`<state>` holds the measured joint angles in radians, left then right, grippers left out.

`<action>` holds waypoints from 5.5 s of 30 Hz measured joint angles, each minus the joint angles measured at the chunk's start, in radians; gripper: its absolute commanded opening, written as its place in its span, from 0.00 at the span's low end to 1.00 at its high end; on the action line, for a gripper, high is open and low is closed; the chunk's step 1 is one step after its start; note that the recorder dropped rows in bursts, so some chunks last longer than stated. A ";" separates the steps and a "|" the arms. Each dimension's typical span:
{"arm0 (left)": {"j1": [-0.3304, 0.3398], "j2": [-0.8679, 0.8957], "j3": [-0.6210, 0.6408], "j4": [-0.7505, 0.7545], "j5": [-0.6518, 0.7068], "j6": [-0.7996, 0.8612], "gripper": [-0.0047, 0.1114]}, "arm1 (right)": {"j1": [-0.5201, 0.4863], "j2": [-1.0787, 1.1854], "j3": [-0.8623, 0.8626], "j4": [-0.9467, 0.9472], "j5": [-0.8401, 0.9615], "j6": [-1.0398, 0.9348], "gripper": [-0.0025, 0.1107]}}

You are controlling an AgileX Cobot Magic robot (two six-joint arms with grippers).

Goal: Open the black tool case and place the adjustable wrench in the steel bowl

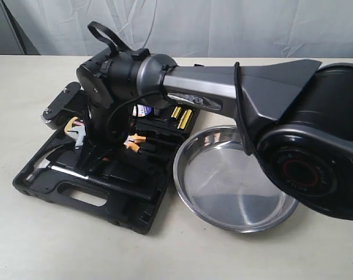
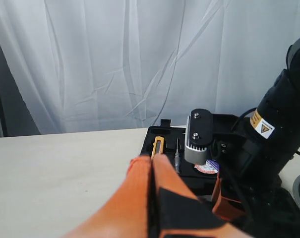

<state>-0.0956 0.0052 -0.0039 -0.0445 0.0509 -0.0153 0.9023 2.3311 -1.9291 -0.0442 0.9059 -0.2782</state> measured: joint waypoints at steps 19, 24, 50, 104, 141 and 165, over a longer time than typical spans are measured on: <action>0.000 0.000 0.000 0.000 0.000 0.000 0.04 | -0.044 -0.118 -0.002 -0.055 0.095 0.109 0.02; 0.000 0.000 0.000 0.000 0.000 0.000 0.04 | -0.206 -0.260 0.184 0.028 0.094 0.133 0.02; 0.000 0.000 0.000 0.000 0.000 0.000 0.04 | -0.388 -0.422 0.977 0.029 -0.487 0.252 0.33; 0.000 0.000 0.000 0.000 0.000 0.000 0.04 | -0.449 -1.844 1.348 0.078 -0.379 0.365 0.02; 0.000 0.000 0.000 0.000 0.000 0.000 0.04 | -0.778 -2.325 1.925 0.290 -0.759 0.365 0.02; 0.000 0.000 0.000 0.000 0.000 0.000 0.04 | -0.778 -2.325 1.925 0.094 -0.670 0.365 0.02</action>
<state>-0.0956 0.0052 -0.0039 -0.0445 0.0509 -0.0153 0.1240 0.0062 -0.0043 0.0500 0.2362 0.0866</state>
